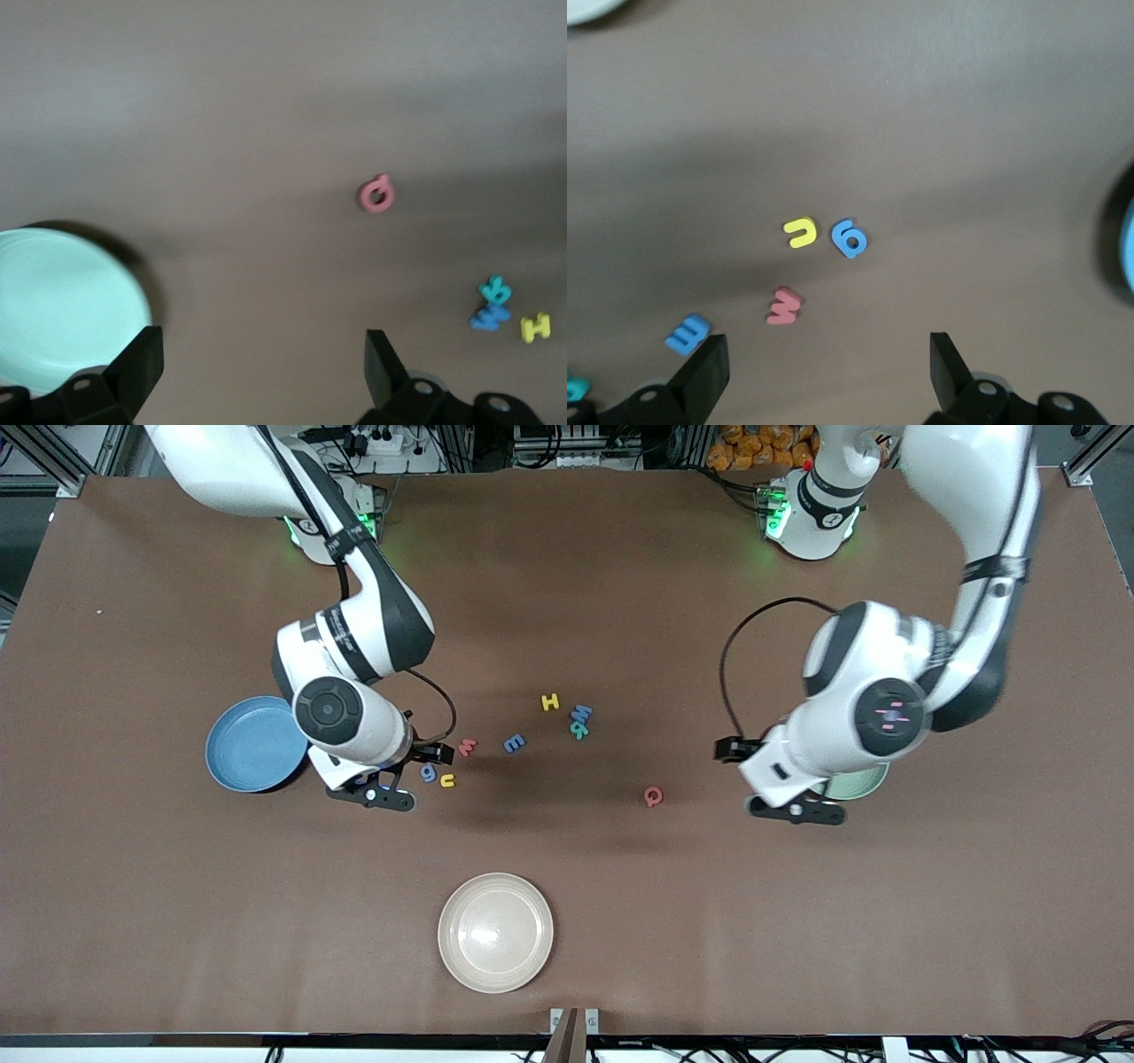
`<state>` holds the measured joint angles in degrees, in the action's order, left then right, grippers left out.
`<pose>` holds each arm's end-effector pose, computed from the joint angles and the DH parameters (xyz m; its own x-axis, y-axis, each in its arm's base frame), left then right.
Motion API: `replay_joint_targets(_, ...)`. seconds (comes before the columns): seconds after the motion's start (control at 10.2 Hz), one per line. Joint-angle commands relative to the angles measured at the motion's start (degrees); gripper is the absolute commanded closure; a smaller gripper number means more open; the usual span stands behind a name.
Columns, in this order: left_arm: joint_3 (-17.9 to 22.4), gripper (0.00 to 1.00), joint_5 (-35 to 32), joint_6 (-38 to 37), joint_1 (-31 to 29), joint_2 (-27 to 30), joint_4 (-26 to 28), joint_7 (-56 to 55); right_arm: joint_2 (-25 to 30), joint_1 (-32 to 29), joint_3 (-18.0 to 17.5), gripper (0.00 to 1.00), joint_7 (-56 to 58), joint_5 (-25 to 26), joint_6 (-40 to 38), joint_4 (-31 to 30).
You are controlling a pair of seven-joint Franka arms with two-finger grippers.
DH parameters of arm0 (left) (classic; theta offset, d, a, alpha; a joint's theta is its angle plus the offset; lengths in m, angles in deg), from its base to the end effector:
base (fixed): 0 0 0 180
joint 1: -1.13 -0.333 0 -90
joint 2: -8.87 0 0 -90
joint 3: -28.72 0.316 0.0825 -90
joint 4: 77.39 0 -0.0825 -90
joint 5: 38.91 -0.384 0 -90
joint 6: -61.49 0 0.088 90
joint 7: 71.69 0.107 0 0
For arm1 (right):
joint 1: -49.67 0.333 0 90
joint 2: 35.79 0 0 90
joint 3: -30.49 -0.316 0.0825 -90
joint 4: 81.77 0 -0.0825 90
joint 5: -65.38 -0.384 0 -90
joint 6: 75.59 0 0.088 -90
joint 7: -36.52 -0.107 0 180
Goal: Sort upper and lower case letters into plates
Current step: 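Move the right gripper and the left gripper toward the scattered letters, then grasp the pink w with the right gripper while the left grasps pink a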
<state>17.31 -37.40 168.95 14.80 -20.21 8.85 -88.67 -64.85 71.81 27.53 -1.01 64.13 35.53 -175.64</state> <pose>0.6236 -0.2720 0.3672 0.9804 -0.1179 -0.1581 -0.1068 -0.9913 0.0771 0.5959 0.2768 0.3073 0.9540 -0.2330 -0.1885 -0.2195 -0.9715 0.0901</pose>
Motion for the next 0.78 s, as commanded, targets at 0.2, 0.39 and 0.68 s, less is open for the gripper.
replay_joint_targets(0.2, -0.4, 0.00, -0.8, 7.7, 4.9, -6.0, -1.1, -8.5, -4.3, 4.3, 0.2, 0.00, -14.5, -0.7, 10.4, -3.6)
replay_joint_targets(0.39, -0.3, 0.00, -1.1, 9.9, 5.9, -8.2, -1.0, -8.9, -5.0, 4.2, 0.2, 0.00, -18.3, -0.8, 12.4, -5.3)
replay_joint_targets(0.68, -0.3, 0.00, -1.1, 16.7, 8.5, -14.3, -0.3, -10.0, -5.2, 4.1, 0.2, 0.00, -26.9, -0.8, 18.0, -9.5)
